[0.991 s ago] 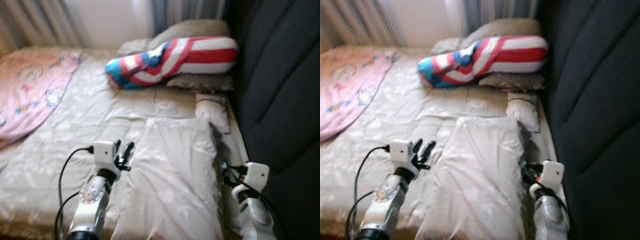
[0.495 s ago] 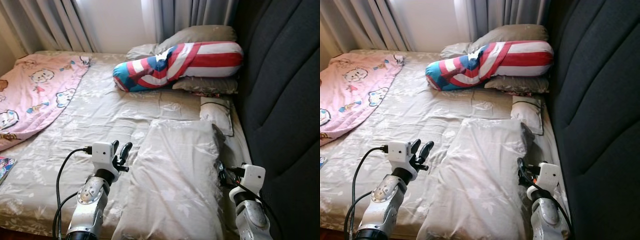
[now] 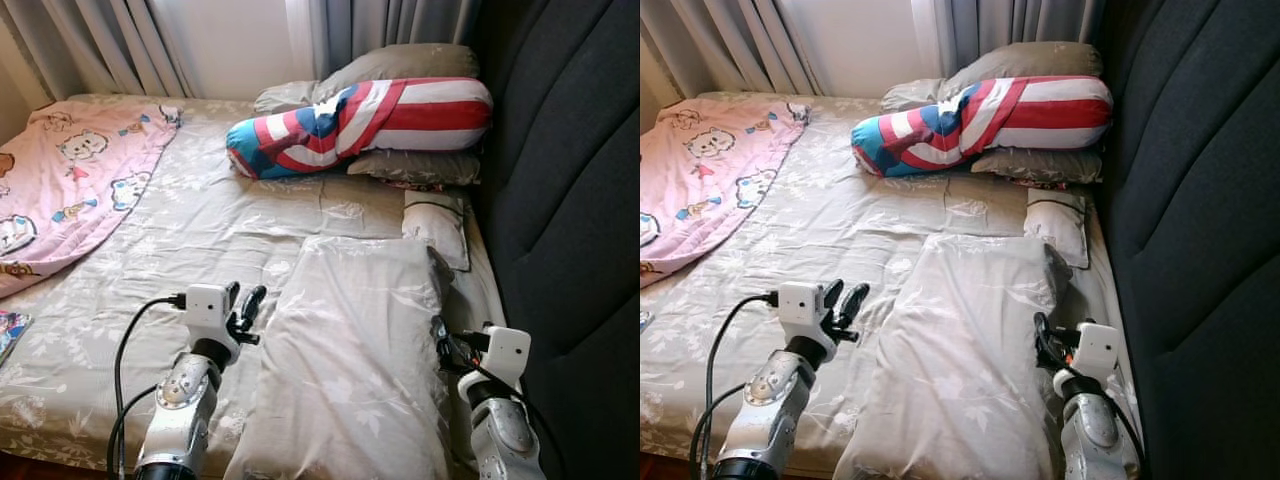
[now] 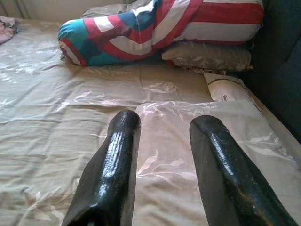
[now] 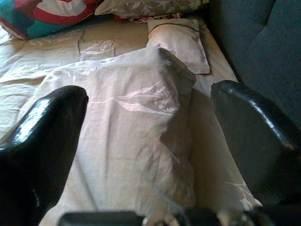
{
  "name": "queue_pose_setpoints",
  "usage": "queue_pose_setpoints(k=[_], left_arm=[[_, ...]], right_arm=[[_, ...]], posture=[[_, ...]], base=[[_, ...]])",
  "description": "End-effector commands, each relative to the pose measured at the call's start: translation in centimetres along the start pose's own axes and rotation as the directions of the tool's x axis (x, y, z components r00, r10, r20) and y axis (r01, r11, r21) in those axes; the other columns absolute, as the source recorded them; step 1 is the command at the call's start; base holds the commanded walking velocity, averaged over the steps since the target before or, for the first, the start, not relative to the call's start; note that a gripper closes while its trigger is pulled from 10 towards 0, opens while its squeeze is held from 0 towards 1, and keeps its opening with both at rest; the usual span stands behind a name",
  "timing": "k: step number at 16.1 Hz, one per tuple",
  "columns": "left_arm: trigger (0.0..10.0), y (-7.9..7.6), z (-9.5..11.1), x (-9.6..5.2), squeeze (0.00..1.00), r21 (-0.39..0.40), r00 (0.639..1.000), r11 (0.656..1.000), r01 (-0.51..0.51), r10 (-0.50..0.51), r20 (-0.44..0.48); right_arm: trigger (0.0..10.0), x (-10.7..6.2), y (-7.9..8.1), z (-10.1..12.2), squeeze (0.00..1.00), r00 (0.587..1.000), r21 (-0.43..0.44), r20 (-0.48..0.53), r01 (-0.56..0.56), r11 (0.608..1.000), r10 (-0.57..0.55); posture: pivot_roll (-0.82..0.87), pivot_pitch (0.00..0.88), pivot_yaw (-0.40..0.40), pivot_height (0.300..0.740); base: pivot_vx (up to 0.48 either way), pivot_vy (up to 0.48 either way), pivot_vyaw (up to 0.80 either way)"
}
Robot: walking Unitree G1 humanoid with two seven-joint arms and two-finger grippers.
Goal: Clean up the room
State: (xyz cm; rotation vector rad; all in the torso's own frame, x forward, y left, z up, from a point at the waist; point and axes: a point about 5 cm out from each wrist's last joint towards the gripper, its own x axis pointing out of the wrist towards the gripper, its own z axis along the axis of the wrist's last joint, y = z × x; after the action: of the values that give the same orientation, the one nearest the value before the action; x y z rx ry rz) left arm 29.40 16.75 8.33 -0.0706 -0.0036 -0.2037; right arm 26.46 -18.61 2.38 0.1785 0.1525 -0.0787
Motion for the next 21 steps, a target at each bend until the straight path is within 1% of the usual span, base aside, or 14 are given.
queue_pose_setpoints(k=[1, 4, 16, 21], left_arm=[[10.0, -0.14, -0.08, -0.03, 0.00, -0.001, 1.000, 1.000, 0.007, -0.007, -0.006], [10.0, -0.26, -0.01, 0.06, 0.00, -0.004, 1.000, 1.000, 0.011, -0.011, -0.004], [10.0, -0.21, 0.12, 0.10, 0.00, -0.001, 1.000, 1.000, 0.009, -0.009, 0.001], [10.0, -0.15, 0.07, 0.02, 0.00, -0.002, 1.000, 1.000, 0.006, -0.006, -0.002]], right_arm=[[10.0, -0.18, 0.08, -0.26, 0.00, 1.000, 0.006, -0.014, 0.003, 1.000, -0.003], [10.0, -0.17, 0.29, -0.35, 0.00, 1.000, 0.012, -0.017, -0.002, 1.000, 0.002], [10.0, -0.23, 0.50, -0.11, 0.00, 1.000, 0.008, 0.010, -0.003, 1.000, 0.003], [10.0, -0.32, 0.34, -0.09, 0.00, 1.000, -0.018, 0.006, 0.004, 1.000, -0.004]], posture=[[-0.10, 0.079, 0.006, 0.740], [-0.10, 0.070, 0.009, 0.740], [-0.09, 0.076, 0.014, 0.740], [-0.10, 0.085, 0.012, 0.740]], base=[[0.000, 0.000, -0.78], [0.000, 0.000, -0.77], [0.000, 0.000, 0.00], [0.000, 0.000, 0.00]])
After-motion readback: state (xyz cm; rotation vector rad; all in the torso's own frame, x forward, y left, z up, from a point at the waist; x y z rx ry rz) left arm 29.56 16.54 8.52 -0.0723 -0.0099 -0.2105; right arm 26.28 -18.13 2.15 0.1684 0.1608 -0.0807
